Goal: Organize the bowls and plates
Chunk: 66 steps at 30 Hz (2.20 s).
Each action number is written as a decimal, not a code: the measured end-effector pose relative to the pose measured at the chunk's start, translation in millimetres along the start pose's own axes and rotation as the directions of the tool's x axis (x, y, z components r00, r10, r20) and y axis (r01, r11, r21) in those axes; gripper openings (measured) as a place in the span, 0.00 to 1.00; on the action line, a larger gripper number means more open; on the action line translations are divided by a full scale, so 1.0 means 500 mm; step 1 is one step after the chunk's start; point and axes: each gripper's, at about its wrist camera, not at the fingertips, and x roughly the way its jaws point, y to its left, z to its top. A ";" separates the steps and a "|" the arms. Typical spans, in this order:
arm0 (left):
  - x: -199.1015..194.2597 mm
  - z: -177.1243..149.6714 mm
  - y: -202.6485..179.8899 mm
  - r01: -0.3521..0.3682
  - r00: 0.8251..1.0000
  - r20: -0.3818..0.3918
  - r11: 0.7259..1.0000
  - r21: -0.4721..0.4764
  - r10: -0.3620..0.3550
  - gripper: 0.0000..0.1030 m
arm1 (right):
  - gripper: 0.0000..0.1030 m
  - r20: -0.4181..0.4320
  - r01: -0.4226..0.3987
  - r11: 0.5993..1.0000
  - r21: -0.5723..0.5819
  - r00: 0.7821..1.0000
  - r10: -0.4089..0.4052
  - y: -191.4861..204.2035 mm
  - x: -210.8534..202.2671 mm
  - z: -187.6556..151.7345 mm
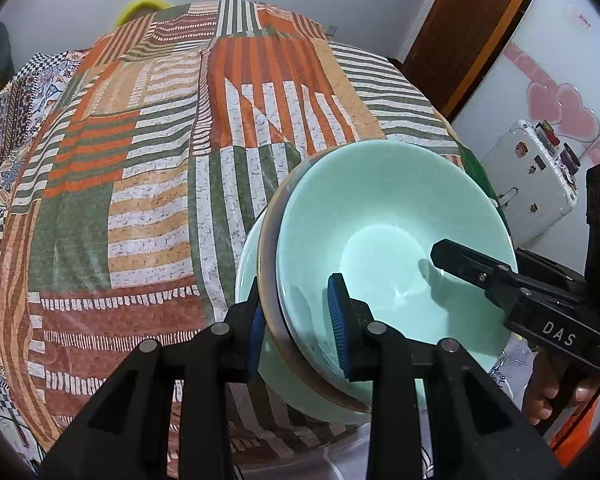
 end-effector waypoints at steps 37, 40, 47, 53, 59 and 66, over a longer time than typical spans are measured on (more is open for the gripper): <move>-0.420 -0.068 -0.101 -0.058 0.843 0.538 0.995 0.076 0.008 0.55 | 0.52 0.380 0.019 0.981 -0.193 0.923 0.057 0.119 -0.306 0.000; -0.458 -0.085 -0.109 -0.076 0.806 0.591 0.994 0.074 0.017 0.67 | 0.54 0.427 0.022 0.977 -0.214 0.901 0.074 0.133 -0.339 -0.008; -0.510 -0.108 -0.103 -0.060 0.751 0.660 0.997 0.054 0.009 0.91 | 0.67 0.525 0.050 0.966 -0.255 0.846 0.095 0.162 -0.389 -0.021; -0.518 -0.117 -0.104 -0.088 0.732 0.680 0.995 0.045 0.034 0.98 | 0.82 0.571 0.076 0.962 -0.264 0.815 0.092 0.173 -0.395 -0.024; -0.511 -0.122 -0.109 -0.115 0.728 0.684 0.992 0.046 0.053 0.99 | 0.96 0.586 0.086 0.962 -0.260 0.805 0.087 0.177 -0.393 -0.031; -0.505 -0.125 -0.111 -0.127 0.729 0.682 0.991 0.050 0.059 0.99 | 0.98 0.593 0.090 0.963 -0.254 0.801 0.082 0.173 -0.393 -0.036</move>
